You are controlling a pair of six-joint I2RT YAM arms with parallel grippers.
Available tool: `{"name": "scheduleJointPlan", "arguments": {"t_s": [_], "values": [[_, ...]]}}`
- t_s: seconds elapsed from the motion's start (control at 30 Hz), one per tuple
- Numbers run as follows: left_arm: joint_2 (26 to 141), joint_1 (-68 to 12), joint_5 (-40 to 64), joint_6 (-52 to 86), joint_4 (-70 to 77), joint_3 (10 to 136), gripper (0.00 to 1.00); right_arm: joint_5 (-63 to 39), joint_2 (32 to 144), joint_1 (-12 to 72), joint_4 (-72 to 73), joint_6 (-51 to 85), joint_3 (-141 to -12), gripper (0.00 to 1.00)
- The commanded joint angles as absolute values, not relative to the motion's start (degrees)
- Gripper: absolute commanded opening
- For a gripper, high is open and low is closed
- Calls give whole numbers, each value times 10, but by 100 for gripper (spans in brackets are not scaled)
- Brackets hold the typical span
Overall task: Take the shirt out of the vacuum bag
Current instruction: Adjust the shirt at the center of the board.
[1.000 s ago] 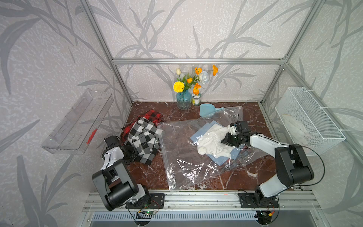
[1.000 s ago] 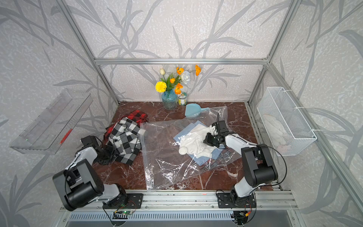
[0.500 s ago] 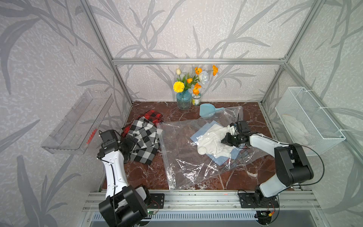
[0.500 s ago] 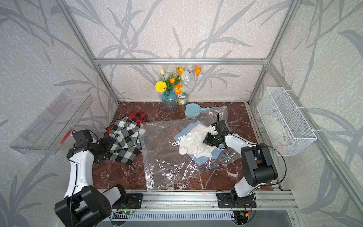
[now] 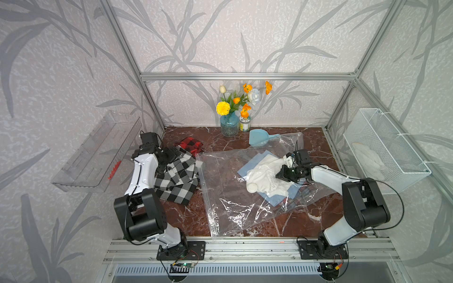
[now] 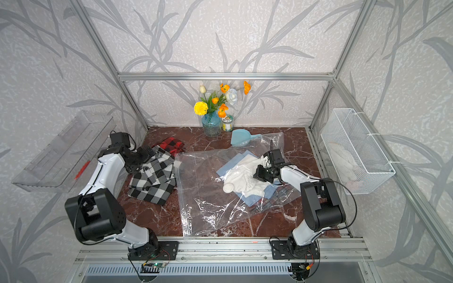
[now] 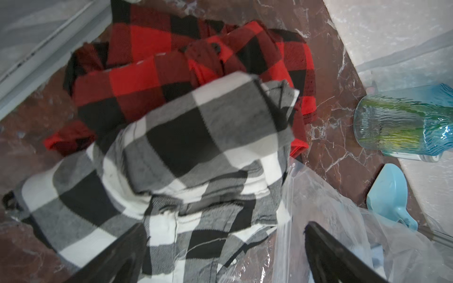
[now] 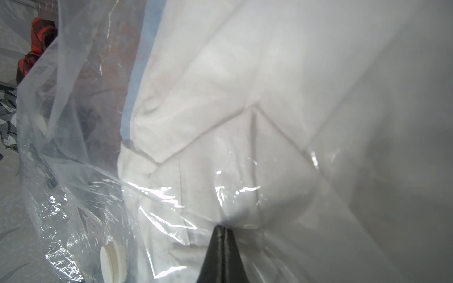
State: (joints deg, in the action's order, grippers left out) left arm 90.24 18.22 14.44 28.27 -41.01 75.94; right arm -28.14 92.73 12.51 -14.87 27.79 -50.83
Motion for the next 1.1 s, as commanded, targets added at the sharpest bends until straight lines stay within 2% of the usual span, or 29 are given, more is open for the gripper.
{"name": "scheduleJointPlan", "arguments": {"t_s": [0.0, 0.23, 0.47, 0.87, 0.9, 1.07], "values": [[944, 159, 88, 237, -489, 823, 100, -288, 946, 131, -161, 268, -519, 4], [1044, 146, 22, 243, -533, 908, 100, -291, 958, 133, -163, 264, -526, 4], [1188, 111, -50, 220, -638, 1072, 100, -292, 963, 136, -163, 261, -527, 5], [1257, 81, -64, 213, -624, 1066, 98, -300, 975, 137, -159, 252, -528, 6], [1258, 80, -64, 210, -620, 1060, 93, -301, 975, 137, -158, 252, -528, 6], [1247, 81, -49, 204, -597, 1032, 30, -301, 974, 137, -157, 253, -527, 6]]}}
